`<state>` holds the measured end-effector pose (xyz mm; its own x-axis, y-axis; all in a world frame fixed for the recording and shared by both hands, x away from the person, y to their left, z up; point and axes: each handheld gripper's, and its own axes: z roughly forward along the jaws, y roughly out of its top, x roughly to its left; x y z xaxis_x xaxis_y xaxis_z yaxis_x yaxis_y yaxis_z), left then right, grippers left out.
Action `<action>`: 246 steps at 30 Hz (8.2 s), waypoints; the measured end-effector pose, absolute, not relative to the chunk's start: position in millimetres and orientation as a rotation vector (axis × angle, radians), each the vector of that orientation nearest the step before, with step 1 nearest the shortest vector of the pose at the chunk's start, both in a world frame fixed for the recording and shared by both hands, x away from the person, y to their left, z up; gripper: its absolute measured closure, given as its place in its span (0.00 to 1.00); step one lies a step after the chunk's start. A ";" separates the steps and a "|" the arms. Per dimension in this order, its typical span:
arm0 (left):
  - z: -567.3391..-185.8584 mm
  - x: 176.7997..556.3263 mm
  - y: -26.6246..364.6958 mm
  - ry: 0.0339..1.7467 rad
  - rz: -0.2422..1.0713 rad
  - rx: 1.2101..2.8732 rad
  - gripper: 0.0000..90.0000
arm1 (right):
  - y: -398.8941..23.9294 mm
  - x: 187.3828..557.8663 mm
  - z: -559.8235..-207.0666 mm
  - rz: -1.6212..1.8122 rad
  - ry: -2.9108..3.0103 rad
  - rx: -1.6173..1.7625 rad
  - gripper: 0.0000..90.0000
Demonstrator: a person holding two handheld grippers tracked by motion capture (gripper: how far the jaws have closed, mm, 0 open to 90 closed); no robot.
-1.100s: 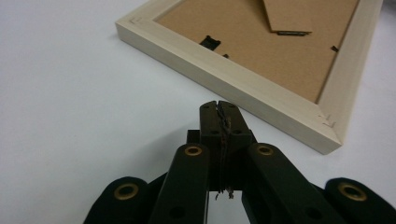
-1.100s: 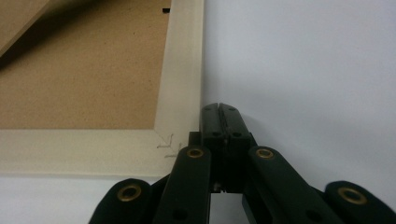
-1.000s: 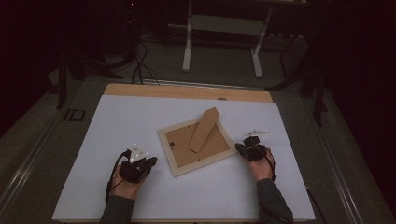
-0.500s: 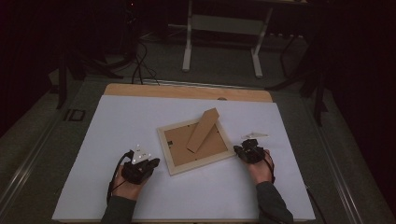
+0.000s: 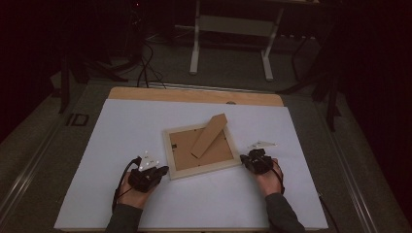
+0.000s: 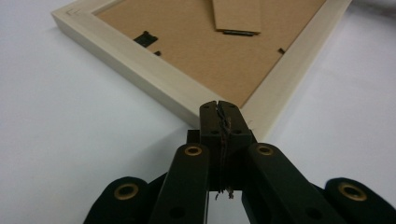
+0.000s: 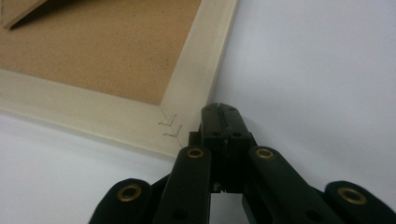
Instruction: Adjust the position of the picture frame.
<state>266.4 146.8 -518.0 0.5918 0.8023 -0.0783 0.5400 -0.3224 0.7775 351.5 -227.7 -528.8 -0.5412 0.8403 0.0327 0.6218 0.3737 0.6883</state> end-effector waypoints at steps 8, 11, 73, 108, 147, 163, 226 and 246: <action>-519.1 267.3 147.6 1.052 0.406 2.017 1.00 | -221.0 344.3 -529.1 0.951 2.332 1.251 1.00; -519.1 267.0 147.2 1.045 0.404 2.015 1.00 | -218.9 342.2 -529.7 0.945 2.346 1.232 1.00; -534.1 283.8 161.8 1.228 0.397 2.056 1.00 | -177.9 321.1 -528.8 0.944 2.488 1.032 1.00; -537.5 293.8 168.4 1.324 0.484 2.005 1.00 | -142.3 307.4 -529.0 0.946 2.572 0.848 1.00; -531.7 306.3 162.5 1.328 0.510 1.954 0.99 | -152.3 346.6 -516.9 1.058 2.527 0.927 1.00; -535.0 306.7 155.5 1.325 0.521 1.989 0.99 | -165.3 395.2 -514.6 0.978 2.428 1.052 1.00; -538.6 308.3 155.9 1.334 0.500 1.985 1.00 | -154.0 470.8 -524.8 0.919 2.403 1.269 1.00; -538.6 306.4 152.5 1.331 0.531 1.998 1.00 | -162.6 438.0 -527.2 0.979 2.441 1.213 1.00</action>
<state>306.4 152.5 -538.6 0.3971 0.9173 -0.0299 0.6450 -0.2557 0.7202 438.0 -162.6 -527.2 -0.6247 0.7773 0.0742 0.6132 0.4296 0.6629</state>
